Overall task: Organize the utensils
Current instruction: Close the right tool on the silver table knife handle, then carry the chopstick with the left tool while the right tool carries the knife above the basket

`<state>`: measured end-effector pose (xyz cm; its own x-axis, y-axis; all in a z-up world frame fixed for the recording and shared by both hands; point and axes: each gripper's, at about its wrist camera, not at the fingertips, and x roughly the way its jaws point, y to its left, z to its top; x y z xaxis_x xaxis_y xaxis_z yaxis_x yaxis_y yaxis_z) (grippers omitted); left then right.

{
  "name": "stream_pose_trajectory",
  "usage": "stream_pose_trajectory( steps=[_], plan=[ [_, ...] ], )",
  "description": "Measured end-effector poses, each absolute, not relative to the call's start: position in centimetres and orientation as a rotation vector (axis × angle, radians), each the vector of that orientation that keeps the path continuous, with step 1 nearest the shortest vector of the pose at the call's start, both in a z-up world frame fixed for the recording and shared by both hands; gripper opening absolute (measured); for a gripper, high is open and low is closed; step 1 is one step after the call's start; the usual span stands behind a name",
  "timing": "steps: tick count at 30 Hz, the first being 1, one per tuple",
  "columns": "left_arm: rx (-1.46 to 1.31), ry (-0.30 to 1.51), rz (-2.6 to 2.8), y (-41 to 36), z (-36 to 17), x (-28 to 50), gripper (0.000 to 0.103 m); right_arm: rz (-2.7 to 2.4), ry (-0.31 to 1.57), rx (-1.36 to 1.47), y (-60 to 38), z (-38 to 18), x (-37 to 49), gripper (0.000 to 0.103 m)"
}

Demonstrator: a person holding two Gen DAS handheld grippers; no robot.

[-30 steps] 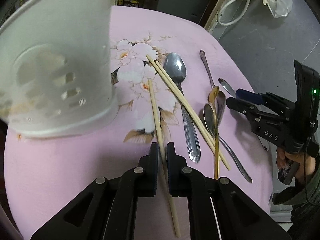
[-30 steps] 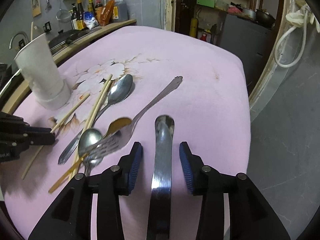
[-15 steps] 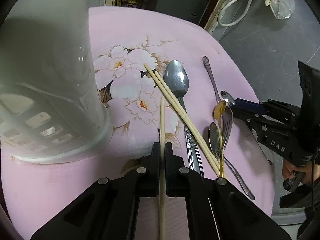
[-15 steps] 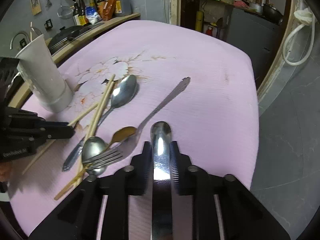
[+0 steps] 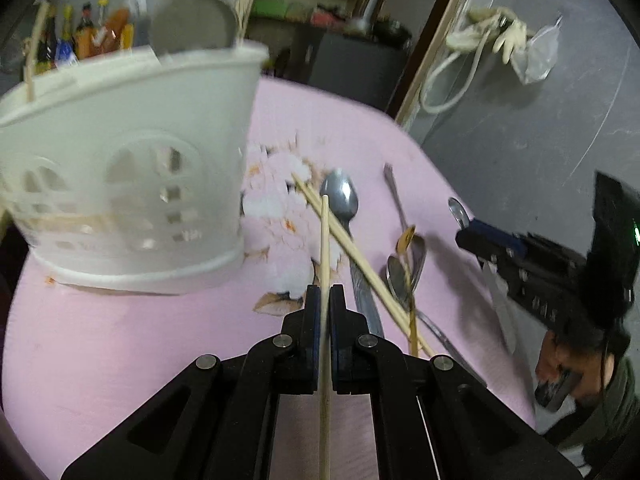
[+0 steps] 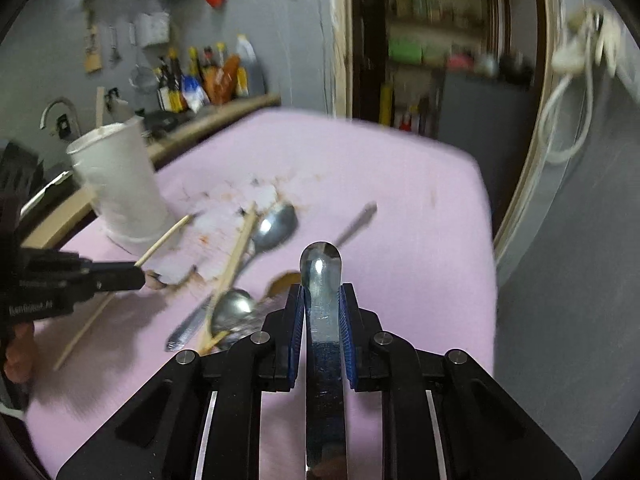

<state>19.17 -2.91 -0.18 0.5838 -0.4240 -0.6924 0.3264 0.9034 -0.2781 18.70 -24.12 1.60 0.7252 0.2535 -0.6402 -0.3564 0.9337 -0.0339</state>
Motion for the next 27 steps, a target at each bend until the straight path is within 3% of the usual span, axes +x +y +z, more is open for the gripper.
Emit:
stream_pose_trajectory(
  steps=[12,27],
  plan=[
    [-0.177,0.508,-0.382,-1.2,3.2,14.8,0.002,0.291,0.27,-0.249,-19.4,3.9,12.4,0.015],
    [-0.242,0.331,-0.358,2.5,6.8,13.9,0.002,0.341,0.092,-0.193,-17.3,7.9,11.3,0.015]
  ],
)
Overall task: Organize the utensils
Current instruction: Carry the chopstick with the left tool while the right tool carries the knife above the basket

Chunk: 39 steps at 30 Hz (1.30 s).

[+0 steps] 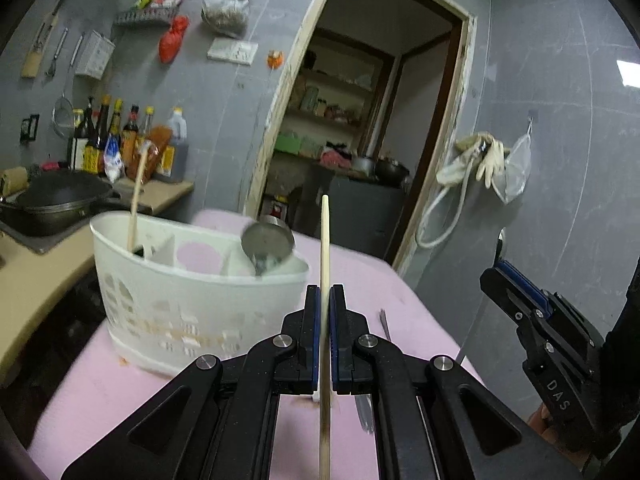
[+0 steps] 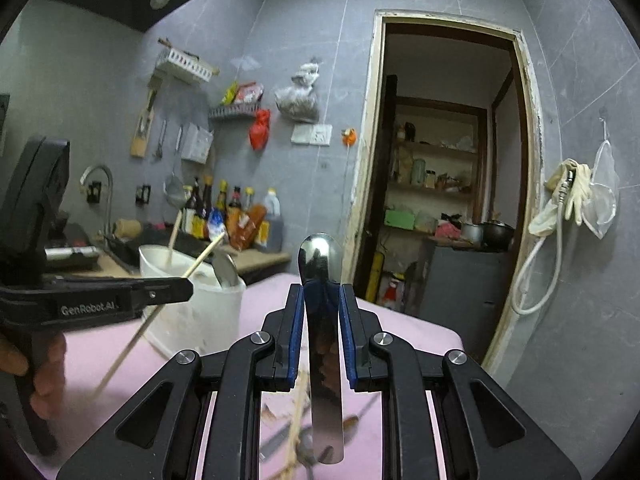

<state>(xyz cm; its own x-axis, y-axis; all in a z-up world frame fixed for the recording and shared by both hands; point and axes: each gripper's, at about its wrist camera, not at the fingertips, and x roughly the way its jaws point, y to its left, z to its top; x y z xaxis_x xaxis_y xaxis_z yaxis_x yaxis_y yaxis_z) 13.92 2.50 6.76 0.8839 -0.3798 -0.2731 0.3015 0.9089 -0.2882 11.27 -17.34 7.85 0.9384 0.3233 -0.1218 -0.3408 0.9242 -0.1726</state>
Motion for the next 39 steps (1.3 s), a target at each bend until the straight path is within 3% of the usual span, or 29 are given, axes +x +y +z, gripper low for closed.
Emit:
stream_pose_trajectory(
  steps=[16,22,29,39],
  plan=[
    [-0.212,0.039,-0.211,9.2,13.2,16.3,0.002,0.462,-0.079,-0.082,-12.3,13.7,14.3,0.015],
    [-0.34,-0.008,-0.23,14.4,14.0,19.6,0.002,0.547,-0.079,0.05,-10.7,15.1,17.3,0.015],
    [-0.474,-0.024,-0.151,18.9,12.7,22.4,0.002,0.564,-0.043,0.083,-8.4,13.5,19.9,0.015],
    [-0.537,-0.06,-0.033,19.7,10.4,23.5,0.002,0.508,-0.012,0.076,-6.9,10.1,21.7,0.015]
  ],
)
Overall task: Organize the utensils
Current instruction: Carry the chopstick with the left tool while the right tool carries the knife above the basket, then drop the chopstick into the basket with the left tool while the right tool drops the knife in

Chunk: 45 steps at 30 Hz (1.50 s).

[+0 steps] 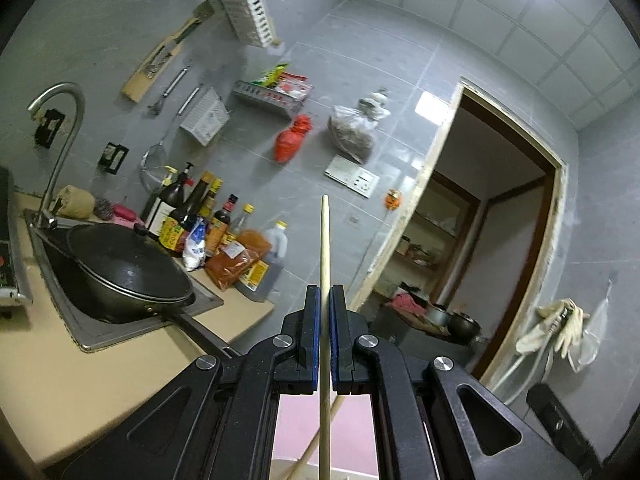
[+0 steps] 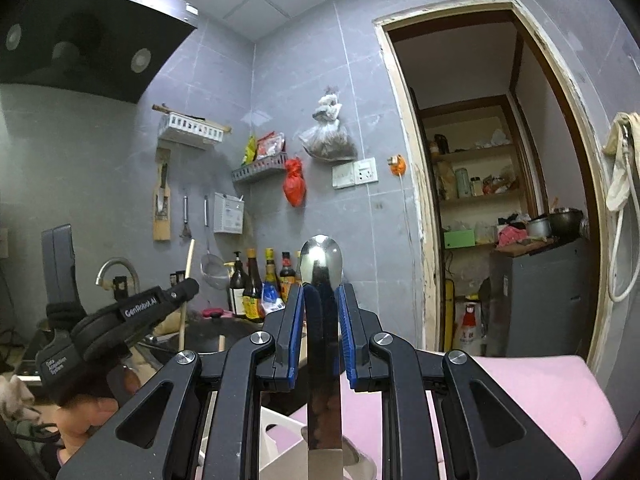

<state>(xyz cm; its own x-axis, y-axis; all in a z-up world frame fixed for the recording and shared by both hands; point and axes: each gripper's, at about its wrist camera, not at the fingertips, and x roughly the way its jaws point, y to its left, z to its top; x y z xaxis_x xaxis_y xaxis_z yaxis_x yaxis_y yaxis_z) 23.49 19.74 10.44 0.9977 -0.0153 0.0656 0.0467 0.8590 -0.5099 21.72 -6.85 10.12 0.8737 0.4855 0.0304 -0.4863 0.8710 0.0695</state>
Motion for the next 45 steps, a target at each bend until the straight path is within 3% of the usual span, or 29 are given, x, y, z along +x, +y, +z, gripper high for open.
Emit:
stream_pose_trajectory(
  steps=[14,37,39,42,45],
  plan=[
    [-0.441,-0.07,0.021,17.0,7.9,23.0,0.002,0.51,0.074,0.03,-6.3,7.8,22.5,0.015],
    [-0.324,0.187,-0.158,14.8,4.7,21.5,0.004,0.584,0.248,0.056,-7.8,5.4,22.9,0.017],
    [-0.319,0.208,-0.176,14.7,4.8,21.2,0.005,0.587,0.253,0.062,-8.0,5.5,22.7,0.023],
    [-0.311,0.226,-0.195,14.5,5.0,20.6,0.008,0.59,0.243,0.064,-8.3,6.0,22.2,0.025],
    [-0.311,0.231,-0.204,14.4,5.4,20.1,0.027,0.586,0.232,0.069,-8.7,6.6,21.7,0.031]
  ],
)
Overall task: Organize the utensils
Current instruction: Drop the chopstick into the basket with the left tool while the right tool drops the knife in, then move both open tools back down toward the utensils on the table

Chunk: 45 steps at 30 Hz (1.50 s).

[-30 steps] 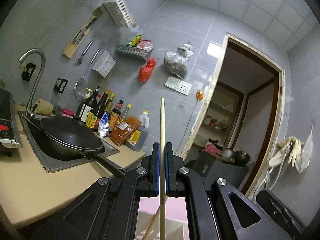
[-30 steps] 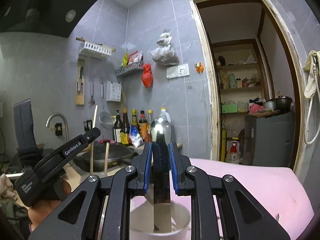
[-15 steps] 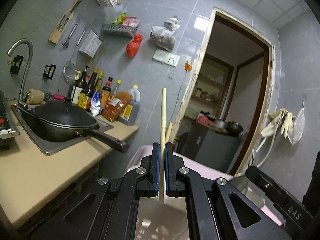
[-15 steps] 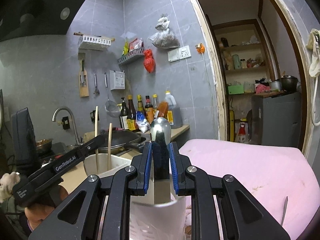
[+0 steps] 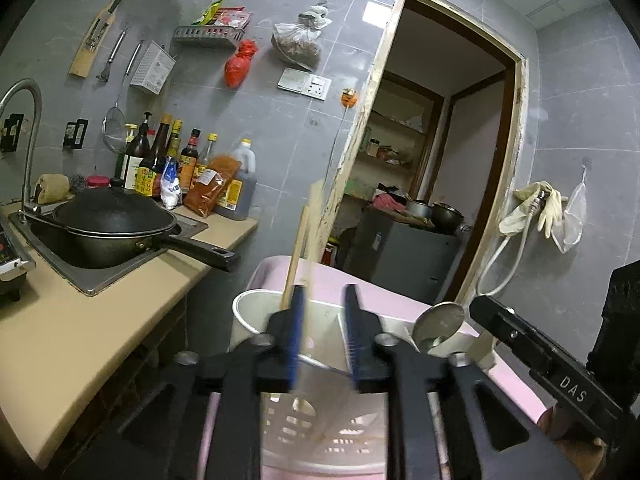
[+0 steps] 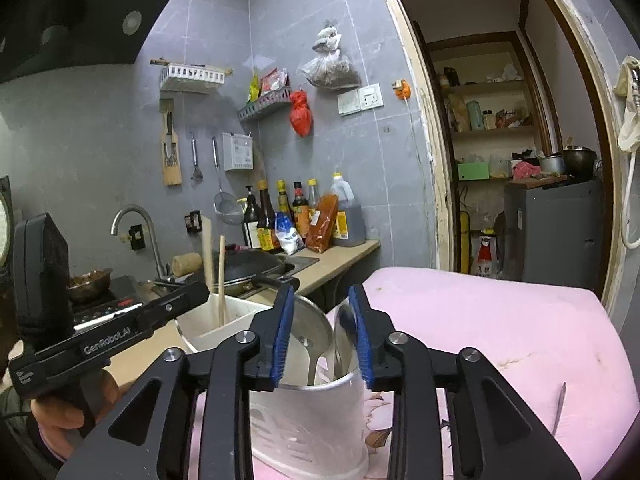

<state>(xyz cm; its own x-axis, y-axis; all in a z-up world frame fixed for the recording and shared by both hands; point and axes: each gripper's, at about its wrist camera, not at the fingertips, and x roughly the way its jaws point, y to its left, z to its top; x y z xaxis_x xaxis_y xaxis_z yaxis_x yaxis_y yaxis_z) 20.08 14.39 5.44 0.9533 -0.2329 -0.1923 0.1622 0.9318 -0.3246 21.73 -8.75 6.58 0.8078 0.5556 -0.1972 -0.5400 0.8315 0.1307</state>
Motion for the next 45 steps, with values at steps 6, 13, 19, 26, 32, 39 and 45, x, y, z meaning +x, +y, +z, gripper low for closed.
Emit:
stream_pose_trajectory(
  steps=[6,13,19,26,32,39,45],
  plan=[
    [-0.295,0.231,-0.167,13.6,7.2,18.6,0.049,0.532,0.179,0.072,-10.6,8.4,20.3,0.062],
    [-0.19,0.248,-0.068,10.5,8.4,17.0,0.077,0.385,0.129,0.0,-13.4,9.7,18.0,0.089],
    [-0.145,0.22,-0.035,7.8,8.3,15.7,0.091,0.251,0.105,-0.076,-16.5,9.5,16.1,0.103],
    [-0.069,0.227,-0.045,3.8,7.2,14.7,0.093,0.132,0.092,-0.176,-19.6,8.6,14.5,0.103],
    [-0.026,0.299,-0.095,0.8,5.6,14.7,0.093,0.074,0.13,-0.219,-22.5,7.4,13.8,0.103],
    [0.035,0.455,-0.157,-2.2,3.4,15.8,0.093,0.105,0.26,-0.193,-25.5,5.8,14.6,0.103],
    [0.075,0.578,-0.223,-4.3,2.1,16.7,0.093,0.165,0.394,-0.148,-26.8,4.1,16.1,0.102]
  ],
)
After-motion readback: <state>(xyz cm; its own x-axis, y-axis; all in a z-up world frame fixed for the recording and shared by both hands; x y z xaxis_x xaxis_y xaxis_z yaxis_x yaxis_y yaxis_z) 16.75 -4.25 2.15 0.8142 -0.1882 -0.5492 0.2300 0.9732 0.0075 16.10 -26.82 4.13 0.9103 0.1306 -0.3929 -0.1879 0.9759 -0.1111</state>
